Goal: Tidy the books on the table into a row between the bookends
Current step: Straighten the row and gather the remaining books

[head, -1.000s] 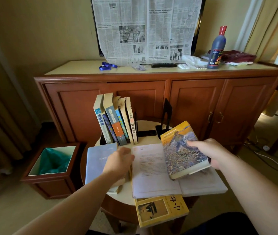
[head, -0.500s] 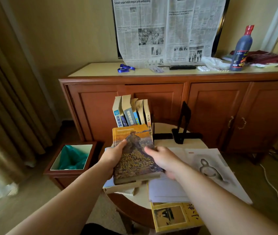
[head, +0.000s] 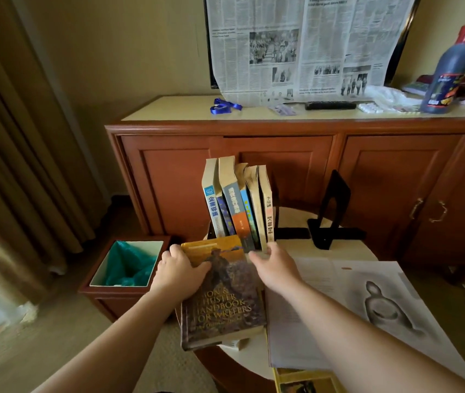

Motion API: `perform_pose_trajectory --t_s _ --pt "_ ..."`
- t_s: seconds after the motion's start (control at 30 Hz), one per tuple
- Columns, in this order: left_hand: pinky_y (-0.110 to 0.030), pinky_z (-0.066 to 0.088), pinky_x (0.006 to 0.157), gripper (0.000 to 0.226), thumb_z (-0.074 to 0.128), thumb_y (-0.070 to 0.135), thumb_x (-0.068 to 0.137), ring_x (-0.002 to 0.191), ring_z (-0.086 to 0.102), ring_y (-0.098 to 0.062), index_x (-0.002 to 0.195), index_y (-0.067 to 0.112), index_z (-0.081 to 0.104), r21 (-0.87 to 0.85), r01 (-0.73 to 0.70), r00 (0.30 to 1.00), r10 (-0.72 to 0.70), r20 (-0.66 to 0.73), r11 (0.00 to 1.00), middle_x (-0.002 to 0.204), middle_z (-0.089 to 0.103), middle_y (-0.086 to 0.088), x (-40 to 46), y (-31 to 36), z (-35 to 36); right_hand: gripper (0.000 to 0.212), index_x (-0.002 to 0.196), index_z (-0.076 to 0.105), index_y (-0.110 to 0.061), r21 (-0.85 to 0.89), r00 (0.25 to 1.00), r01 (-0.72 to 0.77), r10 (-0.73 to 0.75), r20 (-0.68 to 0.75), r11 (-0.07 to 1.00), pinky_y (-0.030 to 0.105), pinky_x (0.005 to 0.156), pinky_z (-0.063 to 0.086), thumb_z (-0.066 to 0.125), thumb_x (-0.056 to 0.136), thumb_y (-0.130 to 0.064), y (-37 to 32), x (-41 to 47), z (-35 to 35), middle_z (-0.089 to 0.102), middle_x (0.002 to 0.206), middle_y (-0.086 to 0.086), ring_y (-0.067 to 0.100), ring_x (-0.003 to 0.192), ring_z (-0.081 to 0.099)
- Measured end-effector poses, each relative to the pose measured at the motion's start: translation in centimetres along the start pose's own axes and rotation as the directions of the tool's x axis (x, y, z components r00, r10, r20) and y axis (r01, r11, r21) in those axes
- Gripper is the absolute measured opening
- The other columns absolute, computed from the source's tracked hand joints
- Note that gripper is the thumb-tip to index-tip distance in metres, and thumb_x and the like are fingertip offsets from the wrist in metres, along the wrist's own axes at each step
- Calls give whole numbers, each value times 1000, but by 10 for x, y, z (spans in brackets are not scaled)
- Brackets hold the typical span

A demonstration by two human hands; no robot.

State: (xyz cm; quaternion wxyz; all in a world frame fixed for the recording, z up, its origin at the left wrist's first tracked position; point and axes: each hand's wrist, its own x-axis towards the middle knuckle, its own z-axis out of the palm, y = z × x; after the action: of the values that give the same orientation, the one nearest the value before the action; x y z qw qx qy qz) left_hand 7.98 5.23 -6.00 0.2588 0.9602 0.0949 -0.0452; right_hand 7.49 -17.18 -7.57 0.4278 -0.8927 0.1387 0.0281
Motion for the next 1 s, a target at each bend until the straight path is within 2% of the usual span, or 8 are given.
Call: perform_pose_trajectory --t_s 0.2,0.37,0.47,0.57,0.67,0.77,0.87,1.0 --pt "-44 44 115 92 66 59 93 143 47 -27 163 23 20 -260 -89 995 96 15 961 161 43 -9 50 18 -13 86 162 21 -19 59 989 65 -57 -140 996 44 119 38 66 95 -49 0 45 10 31 166 1 24 149 35" --pt "-36 48 100 89 68 55 94 132 55 -19 164 36 16 -363 -179 970 225 90 915 152 52 1 81 41 -17 55 138 41 -22 60 982 68 -56 -178 996 26 75 49 70 93 -34 4 65 20 53 132 2 19 109 57" --pt "-36 52 99 78 71 51 94 116 62 -5 157 40 26 -522 -201 947 300 111 829 133 64 14 92 47 -17 50 132 34 -29 232 992 23 6 -124 973 29 70 54 67 95 -21 8 77 25 62 126 0 19 101 65" --pt "-47 52 108 59 64 54 98 120 64 -9 149 42 37 -593 -218 944 322 74 775 131 66 17 101 46 -12 58 141 40 -24 219 992 29 -1 -125 975 35 90 58 72 93 -26 12 79 32 57 136 1 21 119 61" --pt "-42 52 108 46 54 48 105 121 64 -7 149 43 41 -590 -277 932 362 28 759 131 65 20 97 48 -9 69 157 36 -28 216 996 50 -34 -79 975 44 112 46 68 96 -27 16 76 37 45 145 0 22 134 49" --pt "-32 52 101 41 47 40 109 121 62 -6 150 44 44 -572 -339 917 399 -23 747 132 64 22 92 49 -11 65 153 35 -33 300 1000 26 -21 -20 954 48 112 45 65 97 -24 23 78 38 46 150 -3 23 137 49" --pt "-25 54 93 36 47 39 109 119 64 -4 145 44 50 -554 -373 909 413 -58 744 130 66 24 93 47 -12 51 137 34 -35 363 1000 -8 6 7 932 39 99 48 65 99 -19 22 84 33 55 144 -1 18 121 56" --pt "-22 52 83 22 55 42 105 109 64 0 126 39 61 -441 -442 895 418 -156 781 122 68 19 96 49 -11 64 152 35 -28 283 997 30 -11 -71 959 45 107 49 69 98 -23 15 89 36 55 149 0 24 133 56"
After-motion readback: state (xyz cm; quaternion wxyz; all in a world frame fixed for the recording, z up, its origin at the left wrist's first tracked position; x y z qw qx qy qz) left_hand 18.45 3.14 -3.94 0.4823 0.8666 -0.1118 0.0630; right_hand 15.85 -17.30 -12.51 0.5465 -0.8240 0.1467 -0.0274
